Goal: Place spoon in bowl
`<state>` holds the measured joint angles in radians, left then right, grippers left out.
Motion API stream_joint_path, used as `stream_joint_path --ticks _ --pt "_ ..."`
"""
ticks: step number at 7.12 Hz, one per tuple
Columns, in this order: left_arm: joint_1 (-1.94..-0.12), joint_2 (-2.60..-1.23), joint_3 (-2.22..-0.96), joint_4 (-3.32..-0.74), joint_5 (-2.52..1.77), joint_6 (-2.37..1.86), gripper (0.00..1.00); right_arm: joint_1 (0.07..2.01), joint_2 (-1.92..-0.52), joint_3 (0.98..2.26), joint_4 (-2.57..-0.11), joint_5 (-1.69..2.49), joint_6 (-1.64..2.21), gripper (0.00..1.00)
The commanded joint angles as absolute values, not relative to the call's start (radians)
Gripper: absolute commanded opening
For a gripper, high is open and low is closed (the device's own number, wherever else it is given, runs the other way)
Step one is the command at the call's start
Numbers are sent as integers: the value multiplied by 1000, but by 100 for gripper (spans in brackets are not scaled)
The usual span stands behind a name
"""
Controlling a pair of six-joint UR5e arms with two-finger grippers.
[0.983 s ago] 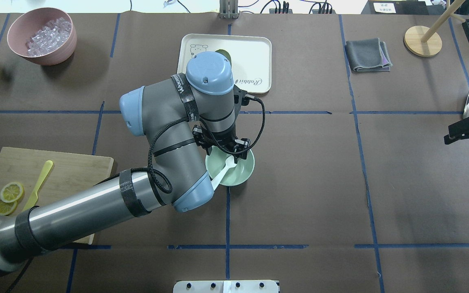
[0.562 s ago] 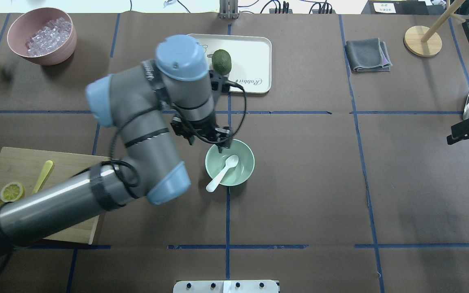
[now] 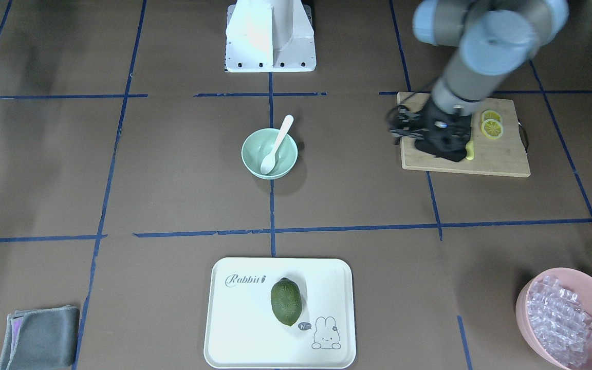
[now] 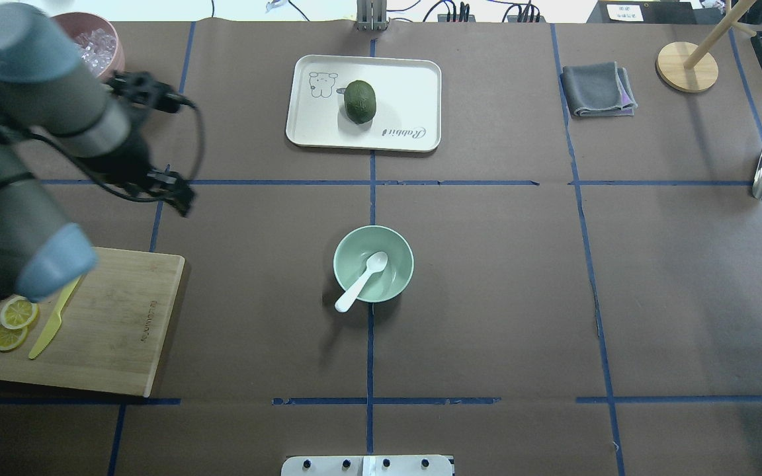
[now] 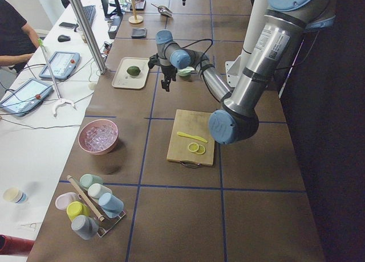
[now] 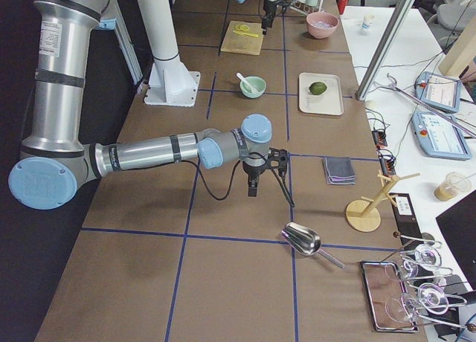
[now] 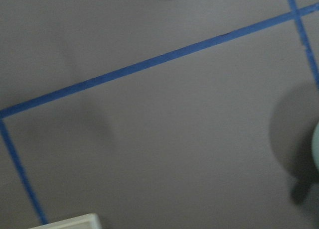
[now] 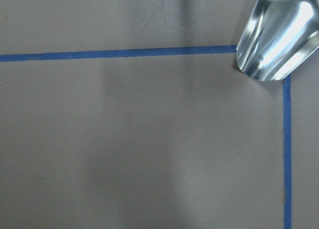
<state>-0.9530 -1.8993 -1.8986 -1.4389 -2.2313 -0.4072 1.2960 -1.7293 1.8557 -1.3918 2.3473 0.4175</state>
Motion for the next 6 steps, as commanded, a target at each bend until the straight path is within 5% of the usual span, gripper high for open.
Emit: stream_joint_path --ticks 1,4,6 --pt "-1290 -1639 -1901 -1434 -2366 9 99 1382 -1707 1737 -1393 2365 244 100" --pt "-1478 -1469 -1851 -1448 -2375 60 100 1483 -1720 1720 -1423 2407 139 100" --pt "-1586 -1482 -1838 -1442 -2376 103 100 1468 -1706 1713 -1480 2391 98 100"
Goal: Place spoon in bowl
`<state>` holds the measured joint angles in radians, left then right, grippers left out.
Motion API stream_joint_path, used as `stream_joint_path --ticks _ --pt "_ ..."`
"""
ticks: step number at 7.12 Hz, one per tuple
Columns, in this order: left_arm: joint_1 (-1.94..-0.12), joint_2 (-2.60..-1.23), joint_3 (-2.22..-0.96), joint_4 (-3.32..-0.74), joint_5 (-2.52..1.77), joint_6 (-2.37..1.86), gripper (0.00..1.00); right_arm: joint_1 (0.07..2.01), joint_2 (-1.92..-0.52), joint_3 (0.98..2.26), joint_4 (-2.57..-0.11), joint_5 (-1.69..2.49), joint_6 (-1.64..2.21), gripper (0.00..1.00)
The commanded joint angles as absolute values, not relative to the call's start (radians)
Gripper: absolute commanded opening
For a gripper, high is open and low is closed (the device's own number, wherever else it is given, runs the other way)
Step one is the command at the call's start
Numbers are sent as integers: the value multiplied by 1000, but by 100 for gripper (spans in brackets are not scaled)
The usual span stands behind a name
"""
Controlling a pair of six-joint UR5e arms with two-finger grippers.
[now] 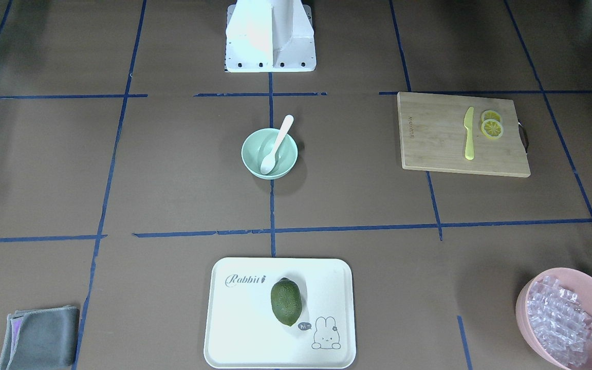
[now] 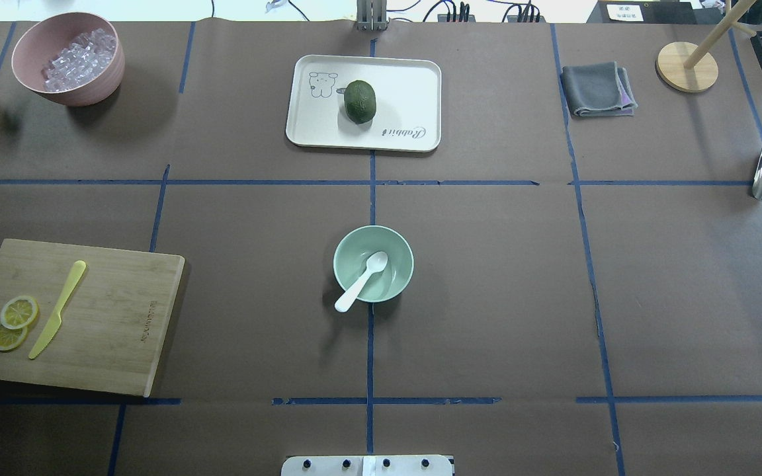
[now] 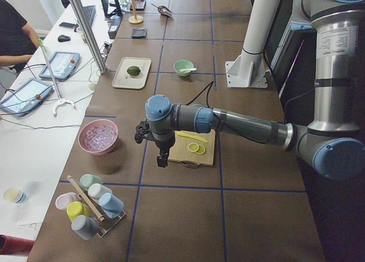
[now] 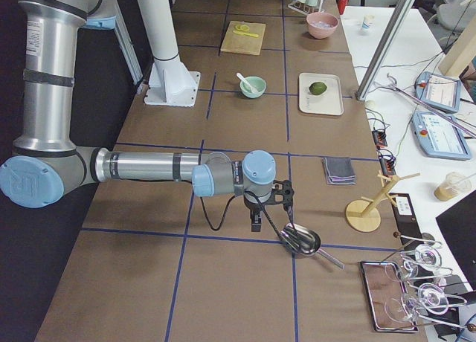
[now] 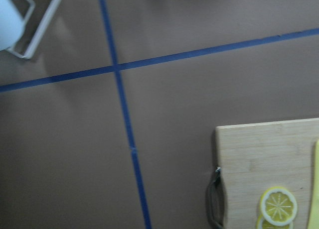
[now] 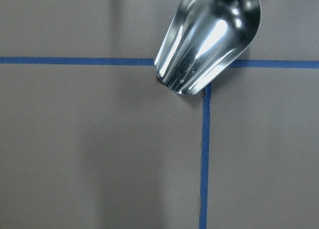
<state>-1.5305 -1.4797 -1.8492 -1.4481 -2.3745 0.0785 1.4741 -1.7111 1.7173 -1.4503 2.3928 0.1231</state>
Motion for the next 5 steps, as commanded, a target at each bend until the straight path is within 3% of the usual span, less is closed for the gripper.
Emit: stream_joint_path --ticks 1,5 --pt "-1586 -1480 -1832 -1436 -2391 106 100 1460 -1703 1707 -1480 2391 89 100" --pt "-1582 -1509 -1758 -1393 -2402 95 100 1517 -1700 1744 -1541 2410 45 100"
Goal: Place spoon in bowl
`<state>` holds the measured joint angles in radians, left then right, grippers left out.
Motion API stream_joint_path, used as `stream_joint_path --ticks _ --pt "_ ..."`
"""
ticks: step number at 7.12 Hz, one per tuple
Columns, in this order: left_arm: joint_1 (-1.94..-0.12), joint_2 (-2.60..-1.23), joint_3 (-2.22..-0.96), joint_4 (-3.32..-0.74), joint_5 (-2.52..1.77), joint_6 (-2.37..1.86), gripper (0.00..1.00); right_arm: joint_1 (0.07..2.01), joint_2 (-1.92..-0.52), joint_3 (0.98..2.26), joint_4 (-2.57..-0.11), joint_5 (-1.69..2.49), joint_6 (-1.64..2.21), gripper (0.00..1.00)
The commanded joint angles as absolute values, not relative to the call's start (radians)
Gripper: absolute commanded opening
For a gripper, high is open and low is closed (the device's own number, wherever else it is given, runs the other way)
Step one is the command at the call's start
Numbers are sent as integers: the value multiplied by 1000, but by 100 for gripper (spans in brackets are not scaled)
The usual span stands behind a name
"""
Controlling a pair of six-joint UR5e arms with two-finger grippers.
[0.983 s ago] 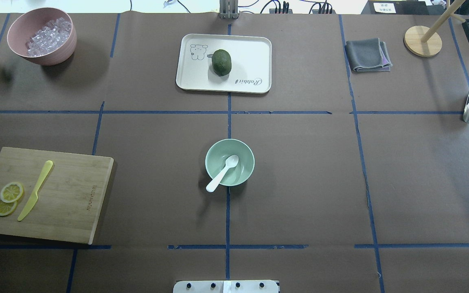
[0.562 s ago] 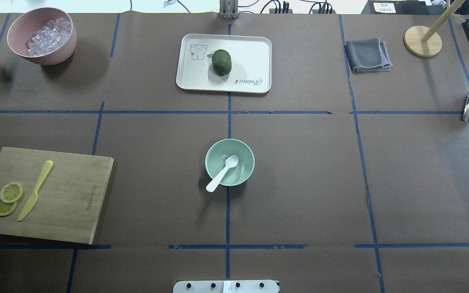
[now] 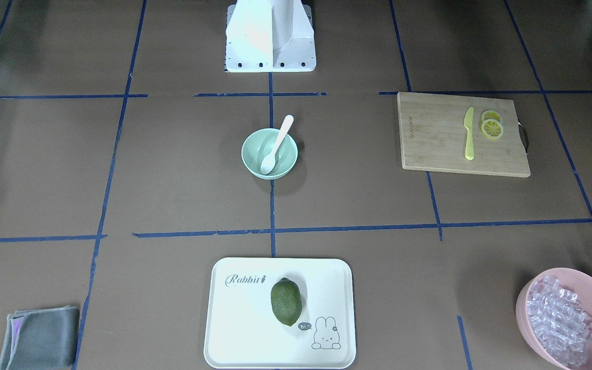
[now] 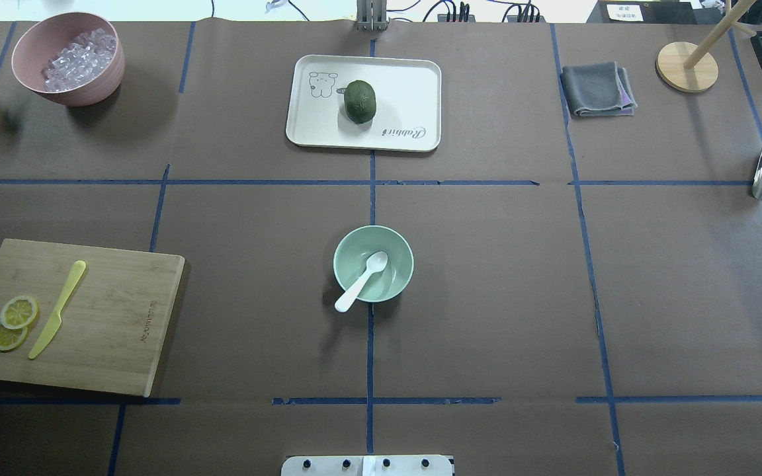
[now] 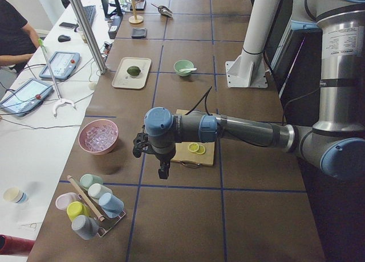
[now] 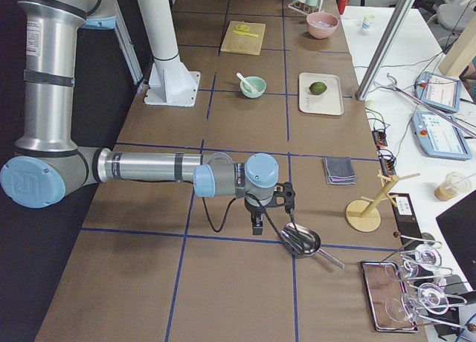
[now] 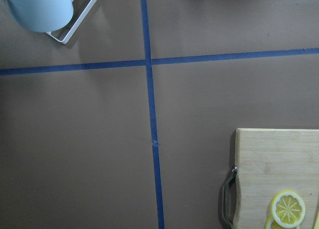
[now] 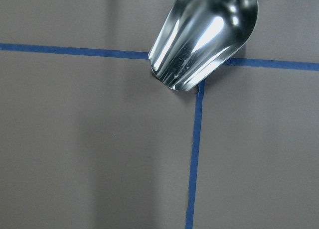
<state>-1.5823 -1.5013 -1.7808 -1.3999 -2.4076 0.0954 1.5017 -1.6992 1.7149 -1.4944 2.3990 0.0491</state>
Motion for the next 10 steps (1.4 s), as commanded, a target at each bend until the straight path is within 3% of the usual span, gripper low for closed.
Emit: stream_joint_path --ticks 1,3,10 --pt "-1580 -1506 -1749 -1393 -2404 91 100 1526 -1700 1776 -1583 2410 28 100" --pt "-1572 -1508 -1706 -1410 -2407 94 100 1511 -1703 1789 -1586 2398 21 100" --pt "-1566 -1494 -1741 -1388 -2396 87 100 1485 -1683 1790 -1677 2391 25 100"
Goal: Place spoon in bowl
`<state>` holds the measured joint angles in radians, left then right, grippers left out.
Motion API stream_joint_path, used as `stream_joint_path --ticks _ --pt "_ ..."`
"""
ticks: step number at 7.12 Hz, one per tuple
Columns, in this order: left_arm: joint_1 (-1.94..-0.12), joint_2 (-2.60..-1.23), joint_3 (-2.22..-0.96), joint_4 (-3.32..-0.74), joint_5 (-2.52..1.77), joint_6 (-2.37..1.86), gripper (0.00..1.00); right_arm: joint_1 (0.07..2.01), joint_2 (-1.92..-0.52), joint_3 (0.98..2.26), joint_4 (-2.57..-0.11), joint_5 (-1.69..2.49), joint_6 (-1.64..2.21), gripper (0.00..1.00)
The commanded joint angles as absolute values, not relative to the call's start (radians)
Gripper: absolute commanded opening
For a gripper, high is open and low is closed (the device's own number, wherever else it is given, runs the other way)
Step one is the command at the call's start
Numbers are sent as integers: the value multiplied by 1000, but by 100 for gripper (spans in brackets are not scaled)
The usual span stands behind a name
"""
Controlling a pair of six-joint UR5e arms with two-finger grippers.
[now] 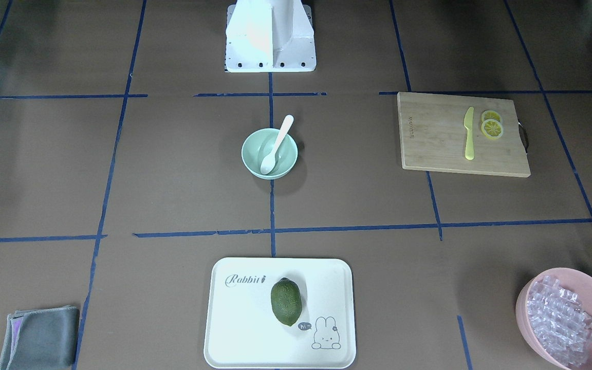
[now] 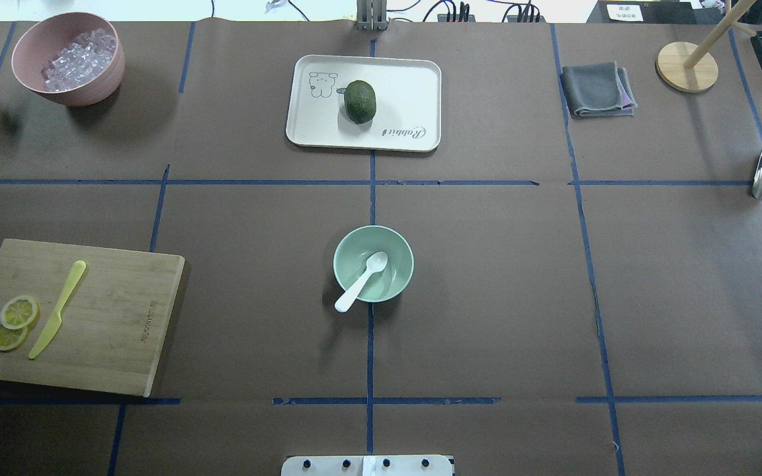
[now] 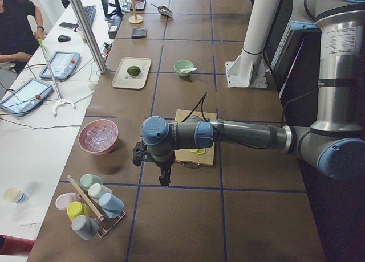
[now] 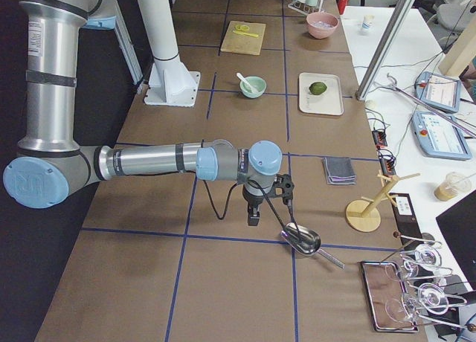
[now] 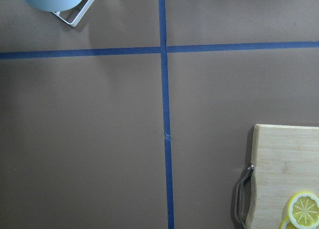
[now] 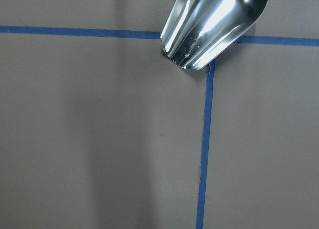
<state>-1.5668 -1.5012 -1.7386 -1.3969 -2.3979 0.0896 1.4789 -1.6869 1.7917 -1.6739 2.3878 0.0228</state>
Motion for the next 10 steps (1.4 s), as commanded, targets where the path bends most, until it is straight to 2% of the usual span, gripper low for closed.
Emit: stream_joint_path --ticks 1,4,10 --pt "-1566 -1488 -1746 -1341 -2398 49 100 1483 -1684 1787 -1677 2391 32 100" --pt "-1566 -1439 -1812 -1330 -2399 43 100 1483 -1683 1772 -1667 2384 34 100" --pt "-1565 -1443 -1813 -1321 -2401 43 100 1492 -1684 1778 -1667 2344 26 100"
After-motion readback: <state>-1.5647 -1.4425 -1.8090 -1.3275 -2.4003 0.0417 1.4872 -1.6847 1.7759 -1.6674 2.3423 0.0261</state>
